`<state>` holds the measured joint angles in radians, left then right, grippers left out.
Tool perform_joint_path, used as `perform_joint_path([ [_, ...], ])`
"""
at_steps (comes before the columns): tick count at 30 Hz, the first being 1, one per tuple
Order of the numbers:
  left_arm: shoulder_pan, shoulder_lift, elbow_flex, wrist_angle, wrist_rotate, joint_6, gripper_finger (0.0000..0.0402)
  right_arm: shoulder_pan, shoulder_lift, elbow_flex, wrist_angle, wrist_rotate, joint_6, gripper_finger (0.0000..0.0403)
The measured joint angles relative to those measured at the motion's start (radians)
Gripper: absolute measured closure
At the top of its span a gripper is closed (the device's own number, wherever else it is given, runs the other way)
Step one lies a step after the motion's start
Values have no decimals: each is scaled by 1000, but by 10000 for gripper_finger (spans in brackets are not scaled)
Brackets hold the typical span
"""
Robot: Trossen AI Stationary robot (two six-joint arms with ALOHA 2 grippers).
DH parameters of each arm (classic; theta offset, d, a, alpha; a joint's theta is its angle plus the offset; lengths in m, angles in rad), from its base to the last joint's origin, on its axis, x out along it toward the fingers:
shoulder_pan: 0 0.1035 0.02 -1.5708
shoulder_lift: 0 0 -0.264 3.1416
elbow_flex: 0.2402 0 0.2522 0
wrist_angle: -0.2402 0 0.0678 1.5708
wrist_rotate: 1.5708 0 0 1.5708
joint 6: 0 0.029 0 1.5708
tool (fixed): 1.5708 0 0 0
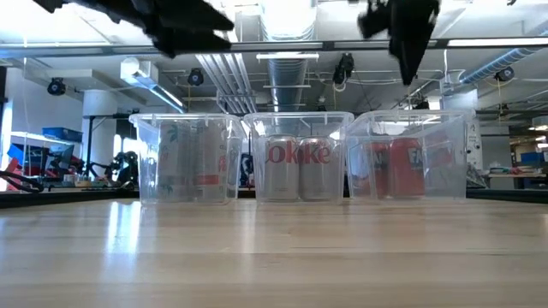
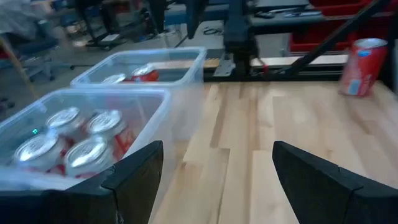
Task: Sort soda cans
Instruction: Put the right red soda can into the right transparent bin
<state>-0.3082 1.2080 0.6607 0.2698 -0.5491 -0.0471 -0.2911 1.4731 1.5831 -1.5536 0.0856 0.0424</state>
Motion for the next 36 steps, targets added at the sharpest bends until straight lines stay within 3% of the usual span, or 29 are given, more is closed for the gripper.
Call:
perform_joint_path([
  [8,-6,43,66,1,94,22,116,484,-71,-42,109,-8,449,101],
  [17,-12,188,104,101,121,18,116,974,55,-59,158,20,949,100],
  [26,-46,428,330,128,137,32,116,1238,185,-10,161,-33,1244,31],
  [30,-76,516,434,137,231,38,116,1325,202,-4,185,-94,1360,21],
  [36,-115,619,512,163,237,24,116,1445,201,-6,172,-94,1521,19],
])
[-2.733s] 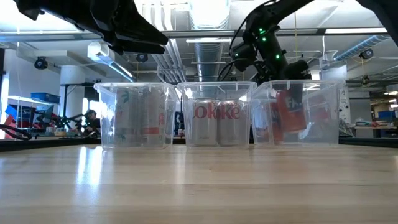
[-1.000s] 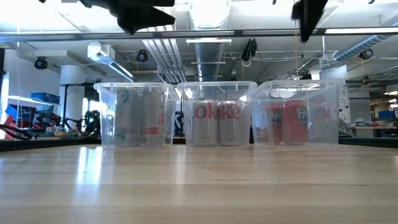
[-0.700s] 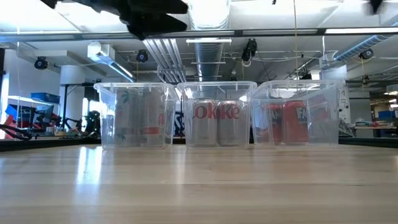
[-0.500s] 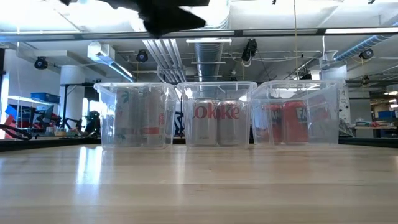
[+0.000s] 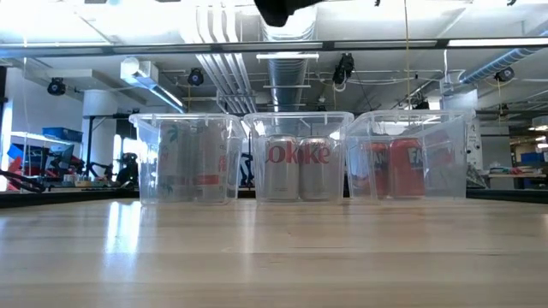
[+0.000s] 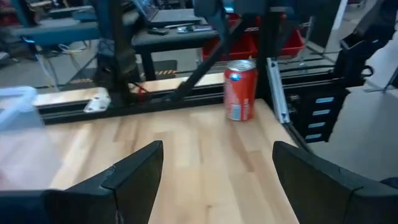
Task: Sort soda cans
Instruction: Put the right red soda can into the right transparent bin
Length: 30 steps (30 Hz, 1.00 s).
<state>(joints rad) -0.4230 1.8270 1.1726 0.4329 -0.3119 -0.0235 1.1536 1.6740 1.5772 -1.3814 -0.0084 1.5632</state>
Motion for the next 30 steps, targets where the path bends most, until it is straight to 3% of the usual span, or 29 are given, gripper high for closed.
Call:
perform_joint_path([
  [4,-15,50,21,16,-2,-57,116,40,-5,-2,-4,8,33,19],
  [13,-51,166,110,1,-68,-124,116,46,-6,-42,-7,12,-58,19],
  [21,-75,193,127,-2,-99,-154,116,54,-22,-89,16,3,-70,19],
  [30,-84,190,127,1,-101,-194,116,57,-88,-263,221,-53,-42,19],
])
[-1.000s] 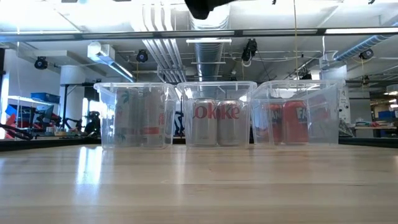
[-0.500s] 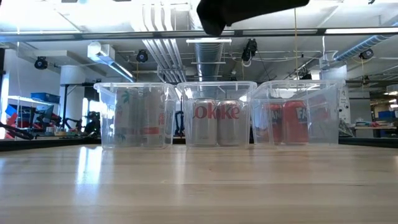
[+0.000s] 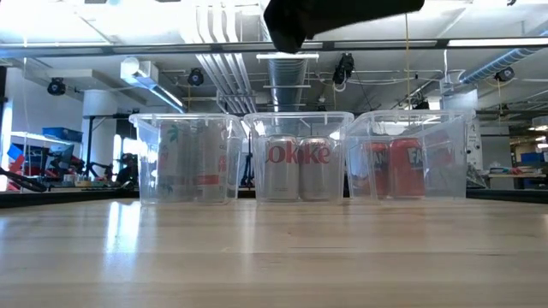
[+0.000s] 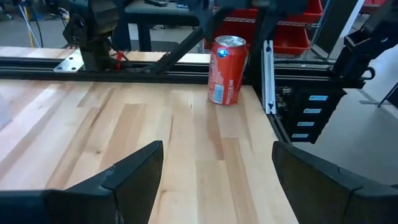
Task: Sort soda cans
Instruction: Put the right red soda can into the right transparent bin
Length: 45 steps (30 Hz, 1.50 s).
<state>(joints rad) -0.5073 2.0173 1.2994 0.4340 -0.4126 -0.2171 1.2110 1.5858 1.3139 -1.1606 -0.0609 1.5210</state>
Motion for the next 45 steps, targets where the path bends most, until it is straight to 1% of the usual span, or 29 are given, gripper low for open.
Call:
perform_joint_path([
  [4,-21,-16,27,-11,2,23,116,0,-7,-76,84,-22,-5,19],
  [7,-44,-43,45,-61,3,71,116,0,-7,-98,82,-28,-14,24],
  [9,-54,-58,48,-88,3,93,116,0,-7,-103,87,-29,-20,37],
  [12,-61,-80,32,-101,2,118,116,0,-7,-104,89,-29,-34,70],
  [15,-61,-112,-9,-95,-24,123,116,-11,-7,-99,81,-29,-55,105],
  [18,-55,-152,-87,-94,-63,126,116,-48,-7,-71,55,-30,-109,108],
  [21,-22,-199,-193,-82,-75,80,116,-117,-7,-9,-45,-27,-219,108],
  [25,33,-268,-324,-65,-77,-35,116,-257,-7,117,-253,-8,-438,108],
  [27,50,-290,-381,-55,-76,-75,116,-334,-7,191,-347,45,-554,108],
  [29,60,-301,-436,-27,-76,-85,116,-418,-8,256,-406,105,-673,108],
  [32,65,-302,-512,59,-76,-97,116,-556,-26,315,-399,180,-854,108],
  [35,65,-291,-575,145,-74,-130,116,-712,-30,374,-409,234,-1021,108],
  [37,65,-275,-605,176,-75,-160,116,-814,-29,412,-414,249,-1134,108],
  [42,61,-226,-636,178,-75,-243,116,-1049,-26,497,-413,264,-1365,108],
  [45,53,-202,-647,176,-66,-271,116,-1177,-25,517,-408,311,-1483,108],
])
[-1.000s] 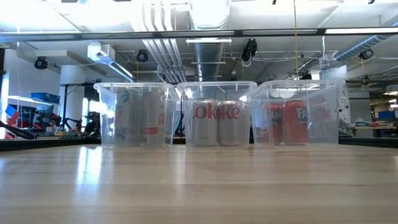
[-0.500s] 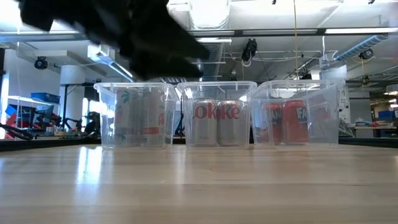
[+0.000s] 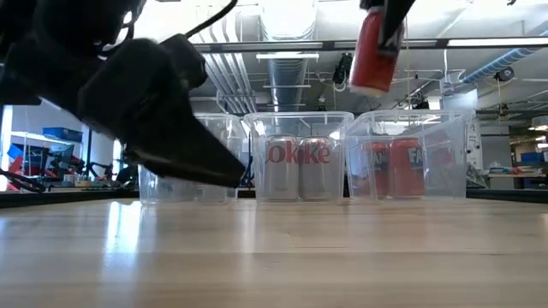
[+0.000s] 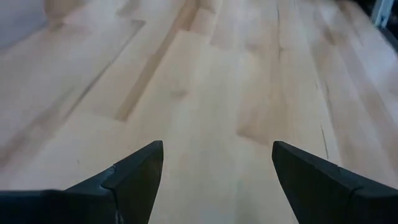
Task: Sort soda cans
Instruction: Put the right red soda can into the right transparent bin
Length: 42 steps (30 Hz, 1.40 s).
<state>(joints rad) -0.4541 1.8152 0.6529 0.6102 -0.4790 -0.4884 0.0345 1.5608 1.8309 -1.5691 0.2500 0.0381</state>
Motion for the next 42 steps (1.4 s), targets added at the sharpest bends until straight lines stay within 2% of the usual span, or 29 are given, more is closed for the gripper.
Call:
perform_joint_path([
  [7,-3,3,-40,0,25,-53,116,-262,0,-22,-4,7,-189,107],
  [12,-1,3,-64,0,25,-56,116,-379,-1,-86,-3,-113,-256,107],
  [19,3,3,-90,-8,25,-45,116,-434,39,-191,12,-143,-332,106],
  [27,3,2,-94,-27,27,-56,116,-478,88,-235,77,-157,-436,105],
  [31,3,2,-94,-28,28,-73,116,-496,94,-245,129,-226,-523,106],
  [42,2,2,-90,-39,28,-55,116,-542,94,-359,261,-273,-616,104],
])
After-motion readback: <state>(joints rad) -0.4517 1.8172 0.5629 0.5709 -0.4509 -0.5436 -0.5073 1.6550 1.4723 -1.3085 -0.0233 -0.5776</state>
